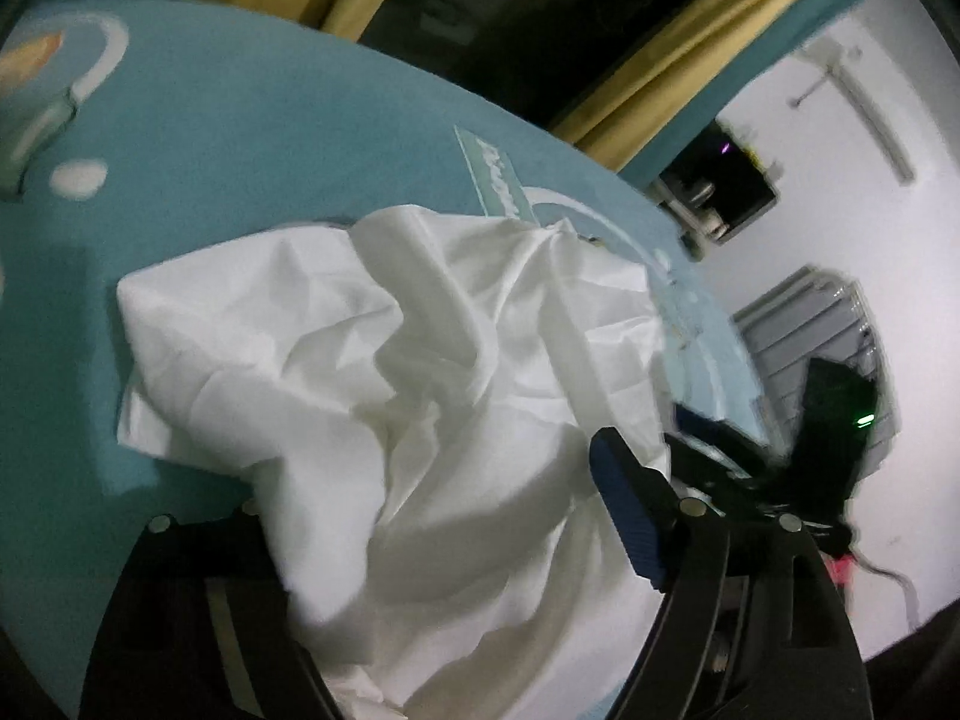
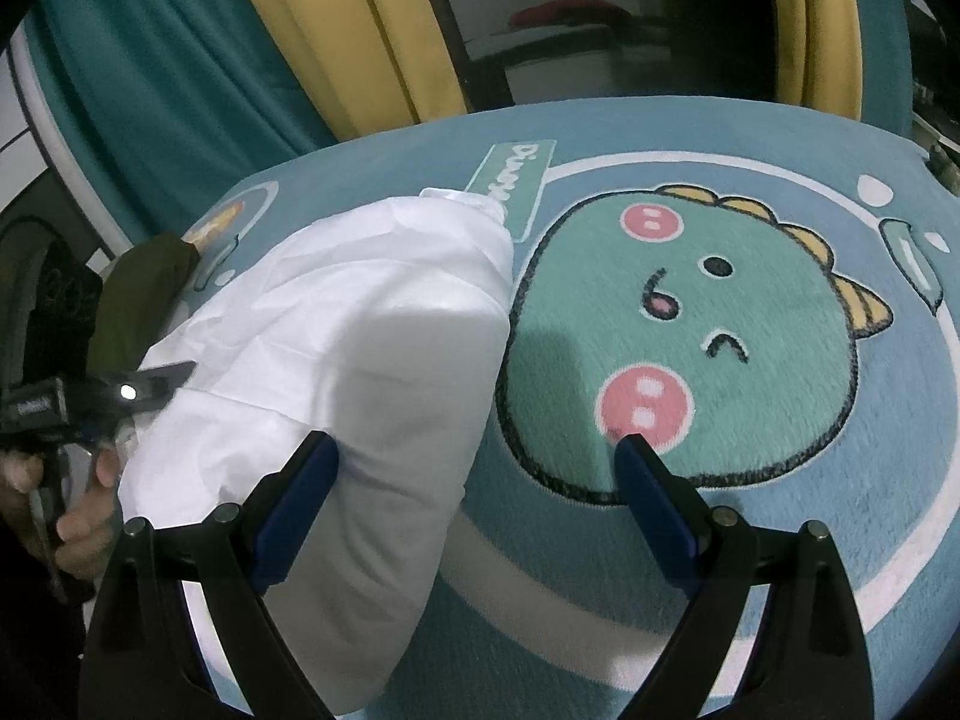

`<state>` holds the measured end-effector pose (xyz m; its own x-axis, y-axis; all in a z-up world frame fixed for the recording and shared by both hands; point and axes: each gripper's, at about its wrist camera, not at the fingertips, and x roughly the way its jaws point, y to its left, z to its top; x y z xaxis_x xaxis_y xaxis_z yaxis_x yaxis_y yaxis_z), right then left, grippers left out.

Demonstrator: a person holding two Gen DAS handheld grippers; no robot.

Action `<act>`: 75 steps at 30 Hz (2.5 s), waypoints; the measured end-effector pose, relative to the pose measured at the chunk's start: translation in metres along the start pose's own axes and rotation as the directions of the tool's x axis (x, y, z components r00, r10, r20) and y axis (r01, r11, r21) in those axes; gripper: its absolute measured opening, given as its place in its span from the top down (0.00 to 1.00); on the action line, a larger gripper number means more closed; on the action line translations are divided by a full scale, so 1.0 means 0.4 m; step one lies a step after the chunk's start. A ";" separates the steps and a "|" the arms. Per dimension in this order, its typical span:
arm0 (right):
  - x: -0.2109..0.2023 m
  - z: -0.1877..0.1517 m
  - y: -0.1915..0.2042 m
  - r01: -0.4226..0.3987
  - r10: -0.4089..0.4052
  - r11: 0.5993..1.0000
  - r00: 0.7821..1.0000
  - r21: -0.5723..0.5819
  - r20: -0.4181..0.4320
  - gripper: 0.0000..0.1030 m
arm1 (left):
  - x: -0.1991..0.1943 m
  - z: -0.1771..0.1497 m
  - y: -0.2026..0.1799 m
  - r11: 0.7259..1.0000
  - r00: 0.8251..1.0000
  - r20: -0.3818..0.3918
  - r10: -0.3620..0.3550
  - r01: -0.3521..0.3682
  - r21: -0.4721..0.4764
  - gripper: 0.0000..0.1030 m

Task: Fold large clothes

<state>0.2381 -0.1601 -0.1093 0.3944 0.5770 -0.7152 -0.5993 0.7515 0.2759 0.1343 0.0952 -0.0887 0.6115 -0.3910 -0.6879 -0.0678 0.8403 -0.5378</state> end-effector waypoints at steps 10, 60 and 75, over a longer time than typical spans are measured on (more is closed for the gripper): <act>-0.037 0.047 -0.038 -0.049 0.047 0.999 0.998 0.022 0.049 0.10 | -0.001 -0.005 -0.042 0.973 0.985 0.015 0.170 -0.170 0.156 0.21; -0.049 -0.035 0.062 -0.221 0.222 0.975 0.973 -0.020 0.071 0.74 | -0.063 -0.082 -0.175 0.915 0.982 0.117 0.146 -0.179 0.362 0.75; -0.124 0.067 0.213 -0.219 0.255 0.955 0.950 -0.201 0.177 0.77 | -0.231 -0.044 -0.139 0.923 0.946 0.305 0.113 -0.213 0.320 0.75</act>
<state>0.1861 -0.1163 -0.0331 0.3454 0.7970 -0.4955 -0.7987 0.5268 0.2906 0.0678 0.0781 -0.0038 0.8111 -0.1604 -0.5625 0.0590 0.9792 -0.1941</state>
